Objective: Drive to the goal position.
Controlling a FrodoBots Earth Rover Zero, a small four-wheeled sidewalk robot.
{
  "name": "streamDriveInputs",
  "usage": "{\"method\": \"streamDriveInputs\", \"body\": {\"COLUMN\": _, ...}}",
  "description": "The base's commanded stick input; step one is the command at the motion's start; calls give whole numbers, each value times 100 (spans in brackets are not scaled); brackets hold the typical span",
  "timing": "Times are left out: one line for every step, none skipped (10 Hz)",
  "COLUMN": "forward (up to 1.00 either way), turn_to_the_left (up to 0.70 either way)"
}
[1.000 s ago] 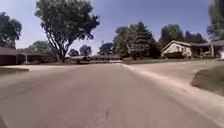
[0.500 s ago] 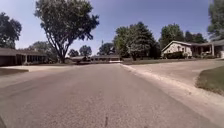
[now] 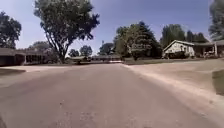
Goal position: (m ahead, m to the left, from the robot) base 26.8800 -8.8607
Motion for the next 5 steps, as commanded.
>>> {"method": "streamDriveInputs", "body": {"forward": 50, "turn_to_the_left": 0}}
{"method": "streamDriveInputs", "body": {"forward": 50, "turn_to_the_left": 0}}
{"method": "streamDriveInputs", "body": {"forward": 50, "turn_to_the_left": 0}}
{"method": "streamDriveInputs", "body": {"forward": 50, "turn_to_the_left": 0}}
{"method": "streamDriveInputs", "body": {"forward": 50, "turn_to_the_left": 0}}
